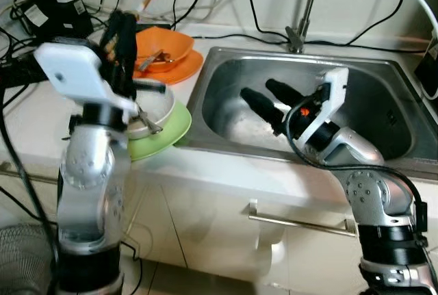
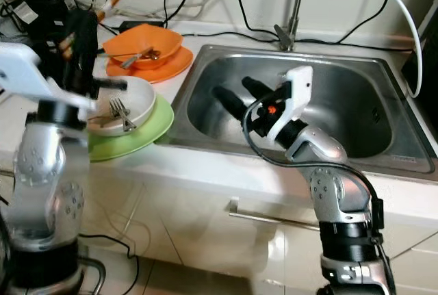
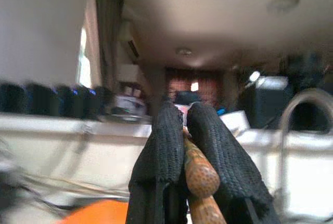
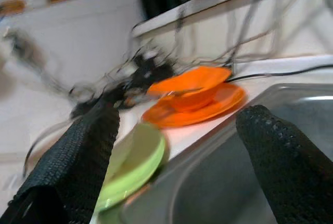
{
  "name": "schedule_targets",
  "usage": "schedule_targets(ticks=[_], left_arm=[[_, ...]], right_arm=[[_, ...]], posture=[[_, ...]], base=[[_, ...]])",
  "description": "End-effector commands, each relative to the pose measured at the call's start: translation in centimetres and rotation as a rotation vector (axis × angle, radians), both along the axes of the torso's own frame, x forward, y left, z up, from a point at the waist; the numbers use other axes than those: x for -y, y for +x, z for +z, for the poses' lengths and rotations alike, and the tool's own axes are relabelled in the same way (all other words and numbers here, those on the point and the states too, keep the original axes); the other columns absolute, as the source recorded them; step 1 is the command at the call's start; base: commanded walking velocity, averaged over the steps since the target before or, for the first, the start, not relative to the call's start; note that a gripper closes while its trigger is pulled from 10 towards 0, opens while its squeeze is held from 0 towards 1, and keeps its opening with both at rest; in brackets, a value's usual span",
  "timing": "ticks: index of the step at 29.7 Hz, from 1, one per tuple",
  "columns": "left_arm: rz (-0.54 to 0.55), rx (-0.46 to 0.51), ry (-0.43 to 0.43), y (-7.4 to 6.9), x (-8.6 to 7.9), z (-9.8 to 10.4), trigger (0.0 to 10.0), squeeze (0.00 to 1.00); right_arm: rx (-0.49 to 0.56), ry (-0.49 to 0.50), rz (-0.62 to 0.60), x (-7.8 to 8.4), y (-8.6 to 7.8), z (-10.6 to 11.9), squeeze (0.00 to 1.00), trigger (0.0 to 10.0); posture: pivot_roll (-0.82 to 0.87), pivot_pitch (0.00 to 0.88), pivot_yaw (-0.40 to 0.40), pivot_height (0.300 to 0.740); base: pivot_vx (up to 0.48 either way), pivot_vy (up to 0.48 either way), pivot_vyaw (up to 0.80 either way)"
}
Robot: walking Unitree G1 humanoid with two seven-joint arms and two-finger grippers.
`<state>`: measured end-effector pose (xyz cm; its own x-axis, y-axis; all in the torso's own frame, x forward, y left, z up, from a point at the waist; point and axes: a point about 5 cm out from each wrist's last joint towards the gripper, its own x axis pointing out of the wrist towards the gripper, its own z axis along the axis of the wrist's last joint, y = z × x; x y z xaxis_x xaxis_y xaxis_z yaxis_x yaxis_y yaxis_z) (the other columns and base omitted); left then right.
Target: Kitchen organization
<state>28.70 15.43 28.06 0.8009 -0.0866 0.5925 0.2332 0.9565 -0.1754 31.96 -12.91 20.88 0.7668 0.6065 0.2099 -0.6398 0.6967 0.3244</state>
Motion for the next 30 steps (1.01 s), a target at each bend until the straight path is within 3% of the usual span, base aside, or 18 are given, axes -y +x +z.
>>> schedule_targets(ticks=[1, 2, 5, 11, 15, 18, 30], left_arm=[[-0.066, -0.094, -0.087, 0.9, -0.1, -1.3, 0.0, 0.00], [-0.139, -0.167, -0.186, 1.5, 0.3, -2.3, 0.0, 0.00], [-0.258, -0.283, -0.358, 2.1, 1.3, -4.2, 0.0, 0.00], [-0.581, -0.505, -0.642, 1.0, 5.3, -7.4, 0.0, 0.00], [-0.654, -0.527, -0.683, 0.5, 5.9, -7.7, 0.0, 0.00], [-0.728, -0.541, -0.761, 0.0, 6.1, -7.7, 0.0, 0.00], [-0.783, -0.554, -0.764, -0.5, 5.9, -7.2, 0.0, 0.00]], right_arm=[[-0.010, 0.046, -0.036, 0.2, 0.4, 0.6, 0.00, 10.0], [-0.030, 0.081, -0.072, 0.4, 0.7, 0.6, 0.00, 10.0], [-0.083, 0.143, -0.132, 0.6, 1.3, 0.6, 0.00, 10.0], [-0.118, 0.235, -0.070, 0.3, 1.1, 1.1, 0.00, 10.0], [-0.142, 0.256, -0.054, 0.0, 1.0, 1.1, 0.00, 10.0], [-0.164, 0.278, -0.017, -0.4, 0.8, 1.1, 0.00, 10.0], [-0.172, 0.292, 0.014, -0.5, 0.5, 1.3, 0.00, 10.0]], posture=[[-0.07, 0.007, 0.044, 0.740], [-0.07, 0.009, 0.049, 0.740], [-0.07, 0.009, 0.056, 0.740], [-0.08, 0.013, 0.062, 0.740], [-0.07, 0.015, 0.063, 0.740], [-0.07, 0.016, 0.062, 0.740], [-0.07, 0.016, 0.063, 0.740]], base=[[0.000, 0.000, 0.00], [0.000, 0.000, 0.00], [0.000, 0.000, 0.00], [0.000, 0.000, 0.00], [0.000, 0.000, 0.00], [0.000, 0.000, 0.00], [0.000, 0.000, 0.00]])
